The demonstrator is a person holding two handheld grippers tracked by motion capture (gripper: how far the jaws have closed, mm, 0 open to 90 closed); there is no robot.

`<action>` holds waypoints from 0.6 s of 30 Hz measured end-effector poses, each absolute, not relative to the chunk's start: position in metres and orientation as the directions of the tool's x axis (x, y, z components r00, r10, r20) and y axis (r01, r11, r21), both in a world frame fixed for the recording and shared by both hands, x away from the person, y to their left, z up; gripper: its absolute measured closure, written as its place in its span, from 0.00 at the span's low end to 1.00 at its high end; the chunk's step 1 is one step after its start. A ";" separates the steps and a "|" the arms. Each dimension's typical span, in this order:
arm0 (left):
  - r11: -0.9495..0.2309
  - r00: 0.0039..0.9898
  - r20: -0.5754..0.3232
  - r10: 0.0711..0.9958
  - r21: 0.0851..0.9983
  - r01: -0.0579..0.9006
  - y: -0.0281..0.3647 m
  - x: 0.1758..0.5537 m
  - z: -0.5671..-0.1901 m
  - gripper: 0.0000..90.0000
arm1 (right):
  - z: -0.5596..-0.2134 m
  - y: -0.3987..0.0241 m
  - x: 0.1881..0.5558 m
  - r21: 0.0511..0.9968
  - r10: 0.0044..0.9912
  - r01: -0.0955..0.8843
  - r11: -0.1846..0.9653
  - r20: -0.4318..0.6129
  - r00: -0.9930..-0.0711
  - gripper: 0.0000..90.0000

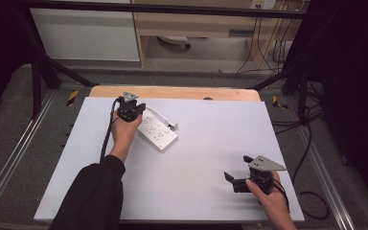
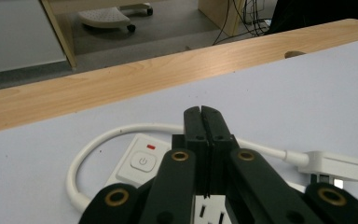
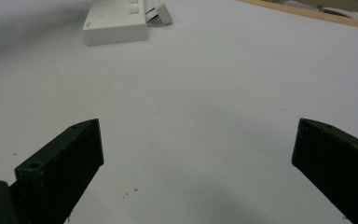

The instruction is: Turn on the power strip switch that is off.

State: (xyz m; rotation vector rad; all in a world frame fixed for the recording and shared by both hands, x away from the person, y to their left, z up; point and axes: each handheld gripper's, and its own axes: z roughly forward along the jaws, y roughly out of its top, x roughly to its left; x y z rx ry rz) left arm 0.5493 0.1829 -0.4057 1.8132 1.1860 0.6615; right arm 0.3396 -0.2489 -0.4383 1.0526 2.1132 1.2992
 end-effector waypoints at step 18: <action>-0.201 0.418 -0.039 0.907 0.835 0.512 0.181 0.556 -0.419 1.00 | -0.438 -0.251 0.340 0.887 0.792 0.376 0.268 0.020 -0.610 0.03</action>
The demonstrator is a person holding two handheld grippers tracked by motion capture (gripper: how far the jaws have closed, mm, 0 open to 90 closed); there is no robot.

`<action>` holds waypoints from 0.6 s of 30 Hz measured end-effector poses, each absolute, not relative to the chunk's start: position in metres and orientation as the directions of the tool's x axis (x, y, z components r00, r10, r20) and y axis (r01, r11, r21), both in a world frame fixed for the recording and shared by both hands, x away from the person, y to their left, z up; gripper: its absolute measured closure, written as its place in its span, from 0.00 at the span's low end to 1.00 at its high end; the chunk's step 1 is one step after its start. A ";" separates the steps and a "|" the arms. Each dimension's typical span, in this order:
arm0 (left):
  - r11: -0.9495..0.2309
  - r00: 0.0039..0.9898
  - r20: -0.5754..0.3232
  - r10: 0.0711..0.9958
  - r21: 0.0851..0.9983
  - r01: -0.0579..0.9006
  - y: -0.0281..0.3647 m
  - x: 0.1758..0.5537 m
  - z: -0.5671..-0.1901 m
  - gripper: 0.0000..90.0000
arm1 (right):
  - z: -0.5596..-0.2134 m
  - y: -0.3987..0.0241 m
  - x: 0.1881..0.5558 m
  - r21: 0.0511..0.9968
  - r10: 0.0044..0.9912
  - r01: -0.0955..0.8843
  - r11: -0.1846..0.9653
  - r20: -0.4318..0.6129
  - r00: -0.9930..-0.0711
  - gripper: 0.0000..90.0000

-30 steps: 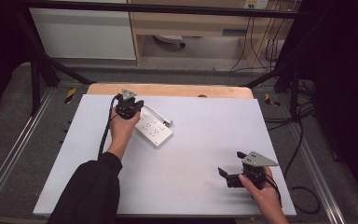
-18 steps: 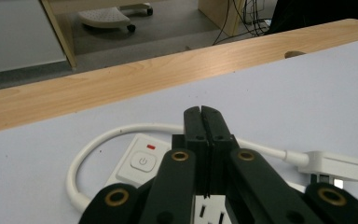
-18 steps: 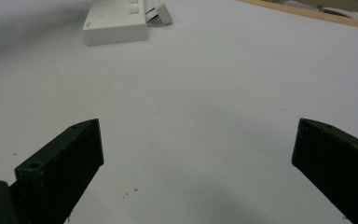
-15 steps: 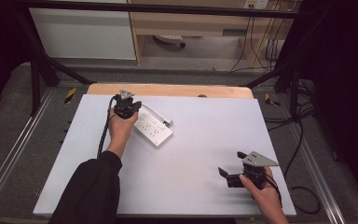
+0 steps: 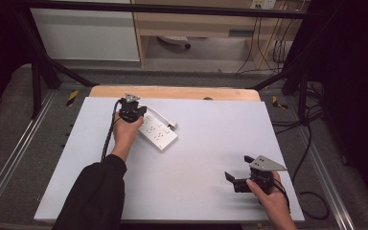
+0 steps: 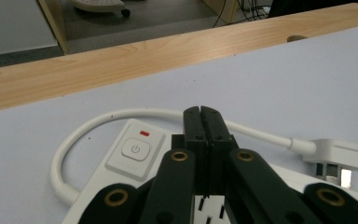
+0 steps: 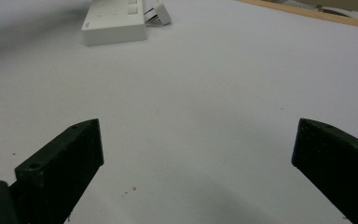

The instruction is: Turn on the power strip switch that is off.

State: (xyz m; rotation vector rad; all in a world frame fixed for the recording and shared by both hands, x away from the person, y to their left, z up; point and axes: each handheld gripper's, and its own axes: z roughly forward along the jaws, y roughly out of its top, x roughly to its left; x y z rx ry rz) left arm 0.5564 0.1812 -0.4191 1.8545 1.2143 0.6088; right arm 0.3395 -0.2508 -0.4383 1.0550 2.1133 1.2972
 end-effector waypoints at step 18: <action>-0.233 0.442 -0.027 0.897 0.821 0.522 0.174 0.556 -0.425 1.00 | -0.438 -0.250 0.339 0.888 0.791 0.374 0.266 0.021 -0.612 0.03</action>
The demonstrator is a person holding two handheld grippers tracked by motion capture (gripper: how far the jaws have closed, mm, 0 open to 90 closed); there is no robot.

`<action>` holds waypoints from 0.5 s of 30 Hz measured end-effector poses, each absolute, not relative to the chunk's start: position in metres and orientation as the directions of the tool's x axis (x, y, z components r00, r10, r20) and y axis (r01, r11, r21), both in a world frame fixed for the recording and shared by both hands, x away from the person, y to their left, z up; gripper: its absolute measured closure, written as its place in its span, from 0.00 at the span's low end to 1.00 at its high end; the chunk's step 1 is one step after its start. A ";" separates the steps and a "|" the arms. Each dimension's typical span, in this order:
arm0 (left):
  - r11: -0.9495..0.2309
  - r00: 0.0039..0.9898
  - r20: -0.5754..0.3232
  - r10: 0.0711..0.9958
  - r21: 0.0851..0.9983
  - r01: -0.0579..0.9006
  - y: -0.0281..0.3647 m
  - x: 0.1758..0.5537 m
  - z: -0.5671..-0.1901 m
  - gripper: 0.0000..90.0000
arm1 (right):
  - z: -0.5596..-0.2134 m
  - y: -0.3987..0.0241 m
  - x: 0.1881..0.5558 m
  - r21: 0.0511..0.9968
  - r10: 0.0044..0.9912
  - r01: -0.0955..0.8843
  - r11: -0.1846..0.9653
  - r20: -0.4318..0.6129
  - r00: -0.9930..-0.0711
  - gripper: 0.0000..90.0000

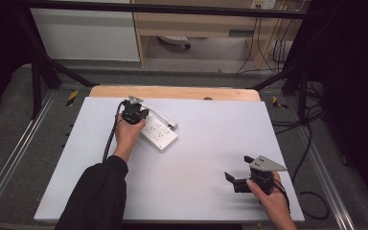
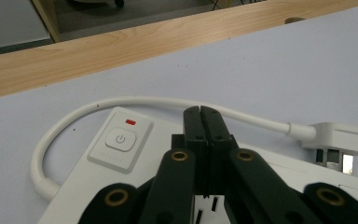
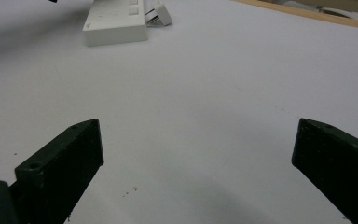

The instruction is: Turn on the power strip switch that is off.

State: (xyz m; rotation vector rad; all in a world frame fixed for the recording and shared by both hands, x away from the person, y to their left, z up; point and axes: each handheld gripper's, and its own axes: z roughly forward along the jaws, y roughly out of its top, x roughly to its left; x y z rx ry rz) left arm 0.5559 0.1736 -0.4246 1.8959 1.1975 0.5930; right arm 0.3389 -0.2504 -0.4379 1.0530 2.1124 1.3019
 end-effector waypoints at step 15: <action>-0.244 0.439 -0.012 0.898 0.818 0.521 0.170 0.559 -0.430 1.00 | -0.437 -0.252 0.338 0.890 0.790 0.374 0.261 0.026 -0.613 0.03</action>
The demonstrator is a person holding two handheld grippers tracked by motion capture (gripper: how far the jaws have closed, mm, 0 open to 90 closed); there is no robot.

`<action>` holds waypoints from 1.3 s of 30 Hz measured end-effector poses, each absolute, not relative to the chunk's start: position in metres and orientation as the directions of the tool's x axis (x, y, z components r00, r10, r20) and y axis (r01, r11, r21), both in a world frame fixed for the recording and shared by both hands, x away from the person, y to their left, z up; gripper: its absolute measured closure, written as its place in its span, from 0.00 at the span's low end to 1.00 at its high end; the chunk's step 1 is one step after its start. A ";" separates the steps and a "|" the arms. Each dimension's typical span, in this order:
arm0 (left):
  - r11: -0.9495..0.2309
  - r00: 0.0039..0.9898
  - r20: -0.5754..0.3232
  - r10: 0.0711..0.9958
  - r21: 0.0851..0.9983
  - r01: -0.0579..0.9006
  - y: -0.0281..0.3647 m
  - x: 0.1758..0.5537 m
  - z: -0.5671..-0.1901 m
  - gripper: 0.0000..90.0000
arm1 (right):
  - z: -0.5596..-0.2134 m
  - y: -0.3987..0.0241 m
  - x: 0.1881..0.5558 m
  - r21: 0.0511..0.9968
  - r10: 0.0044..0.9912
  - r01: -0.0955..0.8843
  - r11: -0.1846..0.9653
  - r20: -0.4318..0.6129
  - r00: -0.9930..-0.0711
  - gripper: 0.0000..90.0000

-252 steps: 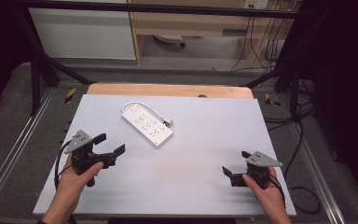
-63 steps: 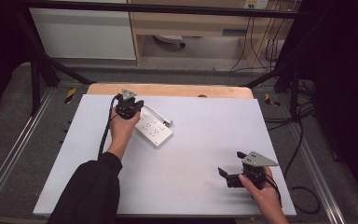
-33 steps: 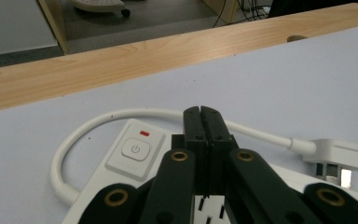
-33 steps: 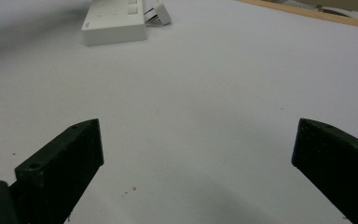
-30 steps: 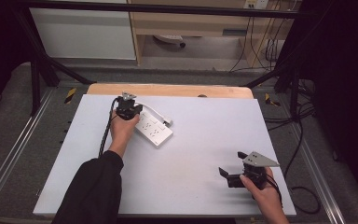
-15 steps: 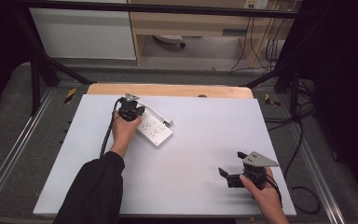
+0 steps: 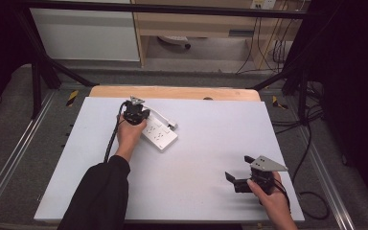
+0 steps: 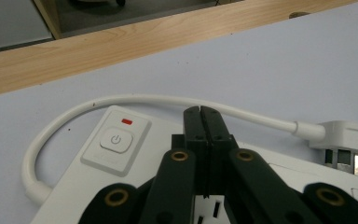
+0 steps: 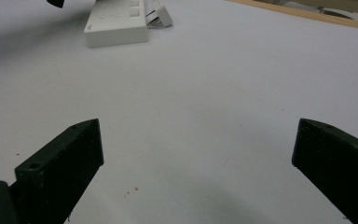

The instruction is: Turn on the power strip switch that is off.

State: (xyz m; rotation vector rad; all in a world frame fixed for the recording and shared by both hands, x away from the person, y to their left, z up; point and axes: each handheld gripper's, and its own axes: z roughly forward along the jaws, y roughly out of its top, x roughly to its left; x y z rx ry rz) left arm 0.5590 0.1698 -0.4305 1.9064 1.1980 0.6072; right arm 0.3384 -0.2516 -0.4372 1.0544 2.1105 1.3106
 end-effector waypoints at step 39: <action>-0.236 0.431 -0.020 0.902 0.814 0.531 0.170 0.561 -0.436 1.00 | -0.438 -0.251 0.339 0.889 0.787 0.376 0.261 0.029 -0.616 0.03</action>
